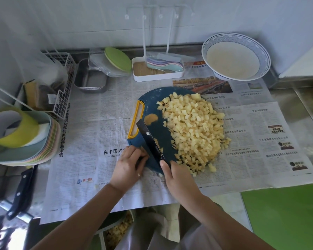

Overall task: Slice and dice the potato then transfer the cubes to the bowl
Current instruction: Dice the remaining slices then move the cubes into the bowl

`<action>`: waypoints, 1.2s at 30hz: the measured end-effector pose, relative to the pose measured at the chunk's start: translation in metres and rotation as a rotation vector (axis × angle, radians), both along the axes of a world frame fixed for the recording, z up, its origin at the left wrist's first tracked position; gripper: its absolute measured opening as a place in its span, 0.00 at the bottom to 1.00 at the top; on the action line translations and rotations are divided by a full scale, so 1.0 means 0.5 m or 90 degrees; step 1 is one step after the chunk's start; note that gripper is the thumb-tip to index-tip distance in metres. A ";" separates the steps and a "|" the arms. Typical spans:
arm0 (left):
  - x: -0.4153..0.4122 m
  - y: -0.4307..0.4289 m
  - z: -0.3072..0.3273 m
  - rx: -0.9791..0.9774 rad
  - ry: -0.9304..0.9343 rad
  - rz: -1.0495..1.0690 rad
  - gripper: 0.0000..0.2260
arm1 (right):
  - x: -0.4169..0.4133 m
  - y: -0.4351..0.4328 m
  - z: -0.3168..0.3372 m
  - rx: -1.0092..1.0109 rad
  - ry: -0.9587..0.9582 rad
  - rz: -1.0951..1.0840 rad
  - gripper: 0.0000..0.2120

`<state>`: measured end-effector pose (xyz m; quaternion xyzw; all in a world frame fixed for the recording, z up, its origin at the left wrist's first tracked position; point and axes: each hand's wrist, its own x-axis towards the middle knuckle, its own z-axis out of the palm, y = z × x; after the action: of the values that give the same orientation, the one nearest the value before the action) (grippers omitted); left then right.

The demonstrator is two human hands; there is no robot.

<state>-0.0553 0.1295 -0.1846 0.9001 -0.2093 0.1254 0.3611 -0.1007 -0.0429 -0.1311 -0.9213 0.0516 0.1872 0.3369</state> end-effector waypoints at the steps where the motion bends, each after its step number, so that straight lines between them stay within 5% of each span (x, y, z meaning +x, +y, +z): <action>1: 0.001 -0.001 -0.001 0.001 -0.003 -0.001 0.09 | -0.004 -0.005 0.000 0.009 -0.011 0.005 0.20; 18: 0.000 -0.001 0.004 -0.010 -0.053 -0.001 0.09 | 0.005 -0.005 0.009 -0.117 -0.016 0.129 0.20; 27: -0.008 0.006 0.003 -0.018 -0.017 0.018 0.09 | 0.012 -0.010 -0.014 0.108 0.008 -0.034 0.22; 30: -0.008 0.009 0.002 -0.037 0.002 0.019 0.01 | 0.011 -0.030 -0.009 0.078 -0.008 0.014 0.21; 36: -0.007 0.010 0.004 -0.039 0.022 0.024 0.04 | -0.004 -0.028 0.002 0.003 -0.033 0.088 0.20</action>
<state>-0.0589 0.1346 -0.1824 0.8945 -0.1816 0.1228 0.3897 -0.1027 -0.0571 -0.1303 -0.9264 -0.0210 0.1862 0.3267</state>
